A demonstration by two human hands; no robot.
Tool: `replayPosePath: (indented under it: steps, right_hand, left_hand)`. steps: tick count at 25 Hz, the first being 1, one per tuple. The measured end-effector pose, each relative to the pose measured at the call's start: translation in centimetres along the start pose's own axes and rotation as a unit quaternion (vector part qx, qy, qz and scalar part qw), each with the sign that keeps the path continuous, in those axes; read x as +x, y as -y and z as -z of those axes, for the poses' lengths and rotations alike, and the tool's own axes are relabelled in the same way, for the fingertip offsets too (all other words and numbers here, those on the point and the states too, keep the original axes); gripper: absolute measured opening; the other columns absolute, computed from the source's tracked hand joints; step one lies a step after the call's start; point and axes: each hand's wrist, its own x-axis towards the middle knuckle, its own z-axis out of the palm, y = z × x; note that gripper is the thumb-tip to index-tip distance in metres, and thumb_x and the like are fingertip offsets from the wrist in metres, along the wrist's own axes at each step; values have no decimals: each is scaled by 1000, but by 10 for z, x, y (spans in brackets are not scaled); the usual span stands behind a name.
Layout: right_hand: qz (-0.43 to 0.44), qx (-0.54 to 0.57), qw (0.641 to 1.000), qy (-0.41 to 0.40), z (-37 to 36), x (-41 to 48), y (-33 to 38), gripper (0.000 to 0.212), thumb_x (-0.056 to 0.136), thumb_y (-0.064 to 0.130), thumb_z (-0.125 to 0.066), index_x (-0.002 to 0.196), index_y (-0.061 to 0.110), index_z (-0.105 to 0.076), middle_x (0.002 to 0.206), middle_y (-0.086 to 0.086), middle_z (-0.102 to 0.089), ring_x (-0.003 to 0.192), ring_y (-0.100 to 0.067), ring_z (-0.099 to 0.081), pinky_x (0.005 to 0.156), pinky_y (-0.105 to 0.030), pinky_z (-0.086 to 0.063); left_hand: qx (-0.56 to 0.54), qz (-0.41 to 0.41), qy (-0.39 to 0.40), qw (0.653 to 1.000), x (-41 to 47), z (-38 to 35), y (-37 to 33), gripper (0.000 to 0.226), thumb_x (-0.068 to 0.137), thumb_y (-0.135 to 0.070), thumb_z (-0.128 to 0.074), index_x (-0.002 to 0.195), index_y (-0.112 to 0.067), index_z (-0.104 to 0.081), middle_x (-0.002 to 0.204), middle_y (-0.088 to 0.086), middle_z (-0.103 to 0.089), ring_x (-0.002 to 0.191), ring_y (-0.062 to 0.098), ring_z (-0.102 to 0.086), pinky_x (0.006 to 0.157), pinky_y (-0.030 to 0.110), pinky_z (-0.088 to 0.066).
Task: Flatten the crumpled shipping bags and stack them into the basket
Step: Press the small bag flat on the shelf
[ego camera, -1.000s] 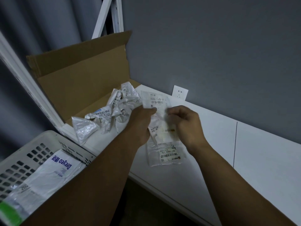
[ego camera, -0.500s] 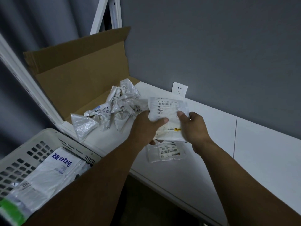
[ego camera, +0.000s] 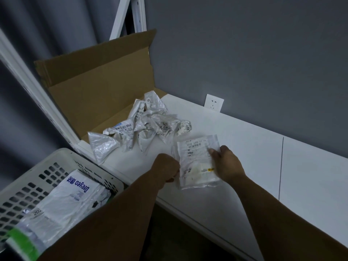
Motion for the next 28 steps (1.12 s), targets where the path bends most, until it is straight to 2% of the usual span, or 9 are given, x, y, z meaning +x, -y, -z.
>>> replayPosePath:
  steps: [2, 6, 9, 12, 14, 16, 18, 24, 28]
  right_hand:
    - [-5, -26, 1000, 8, -8, 3, -2, 41, 103, 51, -40, 99, 11, -45, 105, -17, -64, 98, -39, -60, 83, -43, -47]
    - [-12, -52, 998, 25, -17, 11, -3, 47, 103, 54, -38, 108, 8, -47, 114, -20, -64, 106, -41, -60, 88, -46, -48]
    - [-27, -150, 988, -17, -21, 8, -2, 57, 100, 57, -39, 125, 6, -45, 128, -21, -54, 119, -40, -51, 96, -49, -45]
    - [111, -235, 961, -89, -33, 4, 13, 54, 102, 48, -41, 139, 10, -44, 146, -21, -40, 134, -40, -36, 105, -50, -37]
    - [217, -237, 946, -50, -47, 7, 22, 53, 104, 42, -38, 150, 16, -38, 160, -21, -25, 148, -40, -20, 117, -52, -25]
    - [250, -269, 930, 9, -60, 13, 25, 54, 107, 42, -29, 157, 22, -26, 167, -14, -7, 154, -35, 0, 123, -52, -6]
    - [241, -295, 924, 34, -69, 19, 20, 56, 107, 46, -21, 159, 25, -19, 168, -10, 1, 154, -31, 9, 123, -55, 3]
    - [205, -317, 924, 68, -87, 25, 4, 66, 102, 60, -6, 160, 29, -3, 168, -5, 8, 154, -28, 12, 122, -57, 3]
    - [222, -333, 915, 41, -96, 24, -3, 97, 82, 69, 27, 161, 25, -8, 168, -10, -1, 155, -33, 2, 121, -61, -4]
  left_hand:
    - [18, -2, -11, 1000, 11, -4, 7, 17, 89, -5, -68, 74, 0, -61, 66, 11, -60, 43, 12, -58, 46, 23, -48]
    - [68, -4, -32, 997, 26, -7, 9, 25, 93, -14, -61, 71, -16, -49, 73, 2, -56, 58, 14, -56, 43, 19, -46]
    - [90, -25, -37, 995, 34, -5, 16, 19, 91, -13, -66, 77, -2, -60, 80, 13, -62, 67, 23, -58, 62, 26, -49]
    - [63, -43, -53, 996, 37, -2, 19, 27, 85, -14, -75, 92, 11, -68, 82, 21, -66, 70, 27, -59, 66, 32, -46]
    - [60, -47, -51, 996, 38, -2, 20, 26, 82, -17, -78, 90, 7, -70, 86, 22, -70, 71, 30, -64, 65, 34, -49]
    - [70, -45, -56, 995, 39, -5, 23, 26, 81, -18, -79, 89, 5, -71, 90, 25, -71, 83, 37, -69, 70, 39, -54]
    - [83, -42, -54, 994, 43, -7, 28, 27, 82, -20, -78, 90, 6, -71, 91, 26, -70, 91, 41, -69, 75, 42, -56]
    - [79, 0, -58, 995, 48, -9, 29, 25, 85, -25, -62, 86, 0, -67, 84, 20, -71, 79, 37, -70, 72, 44, -60]
    - [116, -17, -73, 990, 41, -8, 27, 26, 85, -26, -64, 75, -3, -62, 69, 14, -65, 66, 32, -68, 68, 40, -60]
